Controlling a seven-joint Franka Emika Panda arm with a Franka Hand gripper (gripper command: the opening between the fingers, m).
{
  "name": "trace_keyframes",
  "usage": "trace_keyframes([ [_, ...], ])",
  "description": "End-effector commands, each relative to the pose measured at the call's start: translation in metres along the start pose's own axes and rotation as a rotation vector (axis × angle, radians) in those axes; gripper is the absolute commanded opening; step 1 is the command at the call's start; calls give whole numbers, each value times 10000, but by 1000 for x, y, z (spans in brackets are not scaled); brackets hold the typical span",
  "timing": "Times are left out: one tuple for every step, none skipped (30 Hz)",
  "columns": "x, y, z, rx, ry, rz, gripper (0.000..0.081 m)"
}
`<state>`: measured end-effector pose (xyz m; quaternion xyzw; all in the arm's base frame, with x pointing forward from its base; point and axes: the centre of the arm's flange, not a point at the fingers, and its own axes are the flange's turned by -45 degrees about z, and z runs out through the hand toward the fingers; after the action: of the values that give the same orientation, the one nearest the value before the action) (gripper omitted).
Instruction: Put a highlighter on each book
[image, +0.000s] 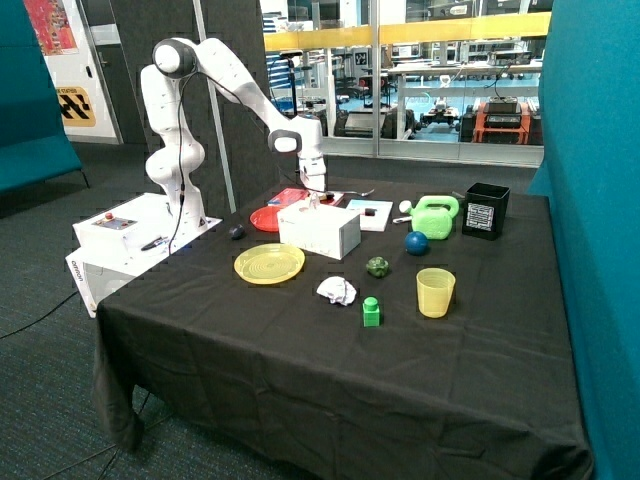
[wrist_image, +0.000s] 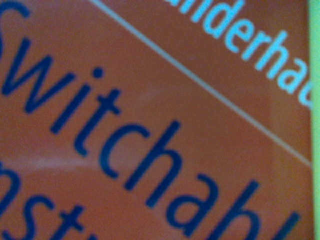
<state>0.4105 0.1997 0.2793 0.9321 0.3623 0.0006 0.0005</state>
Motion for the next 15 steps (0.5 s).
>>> trace_keyframes([
  [-2, -5, -7, 13, -9, -55, 631],
  [-2, -6, -8, 13, -9, -69, 640],
  [-2, -6, -9, 13, -9, -70, 645],
  [-2, -6, -10, 13, -9, -81, 645],
  [-2, -6, -11, 13, -9, -81, 644],
  [-2, -7, -12, 13, -9, -98, 628],
  [-2, -7, -13, 13, -9, -92, 618],
  [-2, -7, -15, 13, -9, -119, 623],
  [-2, -7, -17, 13, -9, -126, 623],
  [-2, -7, -18, 13, -9, -118, 607],
  [-2, -6, -20, 13, -9, -133, 603],
  [-2, -5, -23, 13, -9, -116, 604],
  [-2, -3, -26, 13, -9, -101, 599],
  [-2, -2, -29, 13, -9, -98, 598],
  [-2, 1, -32, 13, -9, -81, 608],
])
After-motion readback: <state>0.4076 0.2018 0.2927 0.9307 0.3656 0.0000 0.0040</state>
